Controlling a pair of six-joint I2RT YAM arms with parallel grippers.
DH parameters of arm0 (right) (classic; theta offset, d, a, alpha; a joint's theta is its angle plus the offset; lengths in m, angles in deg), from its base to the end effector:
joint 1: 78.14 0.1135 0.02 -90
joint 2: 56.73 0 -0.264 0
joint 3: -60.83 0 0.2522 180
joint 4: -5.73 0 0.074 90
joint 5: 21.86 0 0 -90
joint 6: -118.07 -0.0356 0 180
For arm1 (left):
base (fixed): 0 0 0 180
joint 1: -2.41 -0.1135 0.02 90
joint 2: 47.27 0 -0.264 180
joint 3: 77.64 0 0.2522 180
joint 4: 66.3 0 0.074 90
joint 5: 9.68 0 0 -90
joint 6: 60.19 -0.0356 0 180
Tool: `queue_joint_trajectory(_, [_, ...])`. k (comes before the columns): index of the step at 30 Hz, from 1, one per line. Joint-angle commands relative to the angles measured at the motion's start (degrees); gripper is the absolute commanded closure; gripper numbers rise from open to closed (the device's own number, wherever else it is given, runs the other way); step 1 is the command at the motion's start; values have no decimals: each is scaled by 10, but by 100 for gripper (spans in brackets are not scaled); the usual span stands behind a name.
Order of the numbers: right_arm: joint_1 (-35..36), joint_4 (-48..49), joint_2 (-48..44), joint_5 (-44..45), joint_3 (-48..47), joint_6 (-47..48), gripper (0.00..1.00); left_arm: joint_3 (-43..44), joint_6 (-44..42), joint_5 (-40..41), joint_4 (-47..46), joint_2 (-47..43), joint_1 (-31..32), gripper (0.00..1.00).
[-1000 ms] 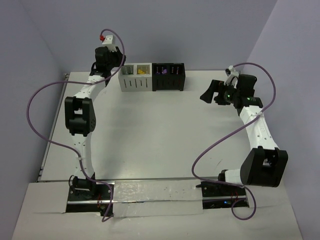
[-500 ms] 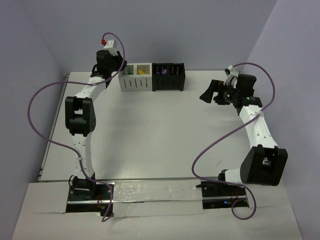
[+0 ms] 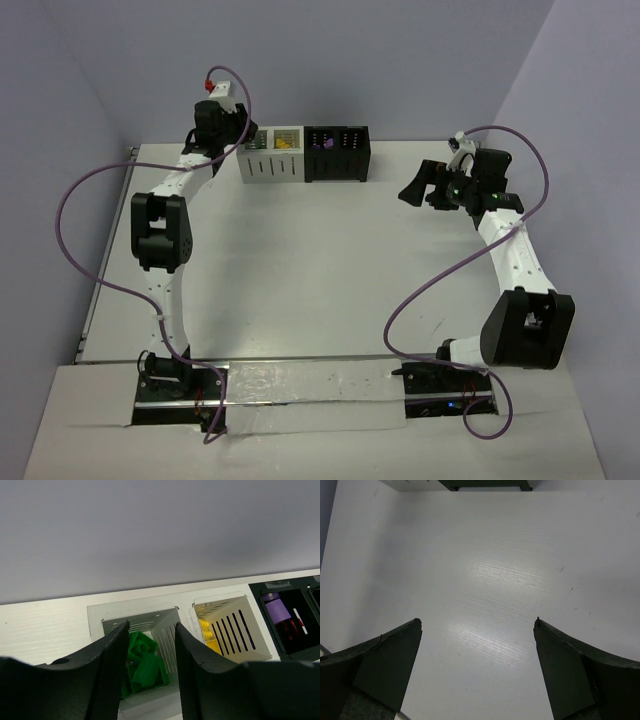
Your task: Sort the legos into containers by color
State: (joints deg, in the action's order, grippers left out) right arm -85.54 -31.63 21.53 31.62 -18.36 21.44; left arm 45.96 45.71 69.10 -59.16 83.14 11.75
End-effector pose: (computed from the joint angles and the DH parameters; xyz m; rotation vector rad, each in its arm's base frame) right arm 0.3012 -0.0178 0.3151 -0.0913 2.1426 0.6908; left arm 0.5389 -0.0957 0.2584 0.0357 1.8365 -0.4885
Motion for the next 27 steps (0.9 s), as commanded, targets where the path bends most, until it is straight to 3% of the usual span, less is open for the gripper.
queue_joint_trajectory(1, [-3,21,1,-10,-2,-7,0,4,-1,-9,0,-29,5,51])
queue_joint_trajectory(7, [-3,22,-9,-11,-4,-6,0,18,-4,-17,16,-51,6,39])
queue_joint_trajectory(11, [2,19,-11,-6,-21,-2,0,98,-30,-35,127,-66,9,22])
queue_joint_trajectory(15, [20,10,-8,18,-43,7,0,95,-43,-57,219,-114,8,9])
queue_joint_trajectory(17, [45,3,-11,61,-60,18,0,-5,-35,-70,215,-189,-1,1])
queue_joint_trajectory(21, [108,-5,-19,143,-73,44,0,-142,-14,-79,196,-319,-24,1])
queue_joint_trajectory(27, [152,-2,-30,244,-63,27,0,-329,-65,12,220,-481,-31,1])
